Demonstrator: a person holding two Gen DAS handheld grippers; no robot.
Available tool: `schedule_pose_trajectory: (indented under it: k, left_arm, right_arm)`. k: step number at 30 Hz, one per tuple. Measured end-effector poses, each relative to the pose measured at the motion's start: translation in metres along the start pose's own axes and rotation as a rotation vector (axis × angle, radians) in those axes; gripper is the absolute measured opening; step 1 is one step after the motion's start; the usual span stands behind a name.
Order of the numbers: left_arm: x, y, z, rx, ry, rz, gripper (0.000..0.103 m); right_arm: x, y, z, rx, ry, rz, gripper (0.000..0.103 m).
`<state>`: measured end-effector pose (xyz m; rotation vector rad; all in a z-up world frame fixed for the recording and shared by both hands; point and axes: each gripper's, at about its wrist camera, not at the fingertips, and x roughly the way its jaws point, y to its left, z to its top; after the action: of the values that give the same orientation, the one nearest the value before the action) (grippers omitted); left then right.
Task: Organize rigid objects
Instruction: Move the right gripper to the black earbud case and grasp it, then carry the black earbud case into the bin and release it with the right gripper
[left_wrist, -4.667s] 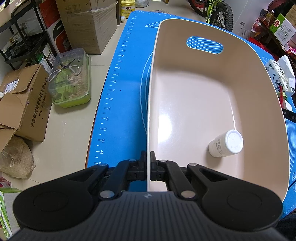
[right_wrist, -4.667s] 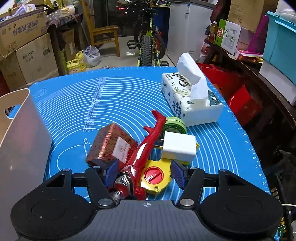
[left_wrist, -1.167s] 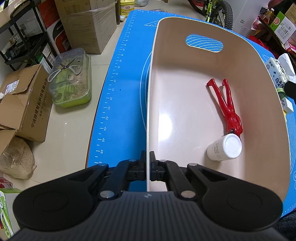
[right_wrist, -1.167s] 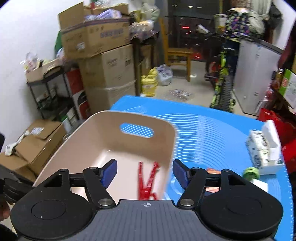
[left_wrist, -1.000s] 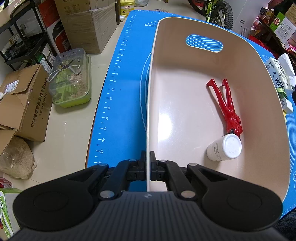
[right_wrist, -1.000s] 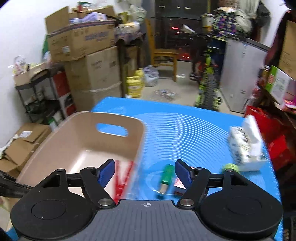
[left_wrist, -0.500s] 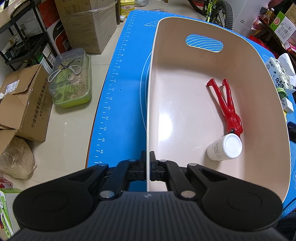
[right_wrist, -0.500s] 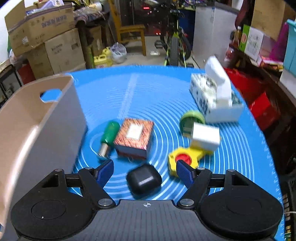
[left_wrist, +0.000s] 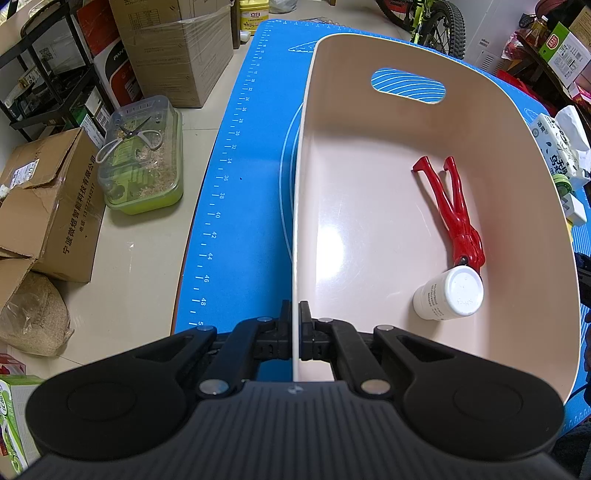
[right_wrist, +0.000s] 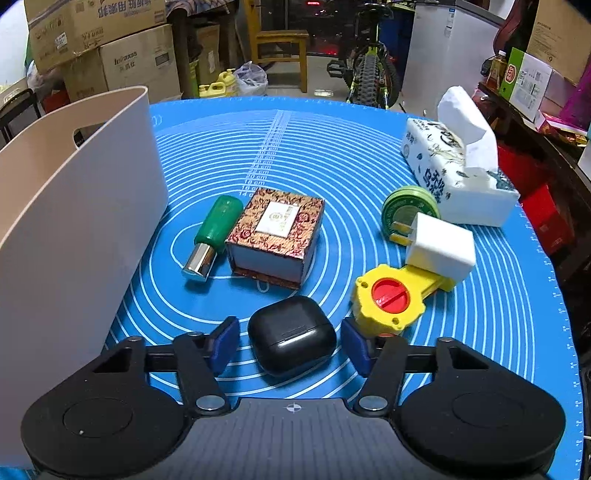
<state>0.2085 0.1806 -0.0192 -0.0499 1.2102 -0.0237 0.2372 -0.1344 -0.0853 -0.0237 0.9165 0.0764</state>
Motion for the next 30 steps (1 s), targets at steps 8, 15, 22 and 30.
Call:
schedule_pose_trajectory:
  k: [8, 15, 22, 30]
  left_arm:
    - [0.0, 0.0, 0.0, 0.0, 0.0, 0.0, 0.004]
    - [-0.001, 0.001, 0.0, 0.0, 0.0, 0.001, 0.004]
    - [-0.001, 0.001, 0.0, 0.001, 0.0, 0.002, 0.004]
    - [-0.003, 0.002, 0.0, 0.003, 0.001, 0.005, 0.004]
  right_arm:
    - [0.0, -0.001, -0.002, 0.009, -0.004, 0.016, 0.057]
    - [-0.017, 0.003, 0.002, -0.004, -0.051, 0.001, 0.057]
    - [-0.04, 0.007, 0.011, 0.003, -0.12, -0.021, 0.057]
    - [-0.087, 0.021, 0.033, 0.007, -0.261, -0.018, 0.057]
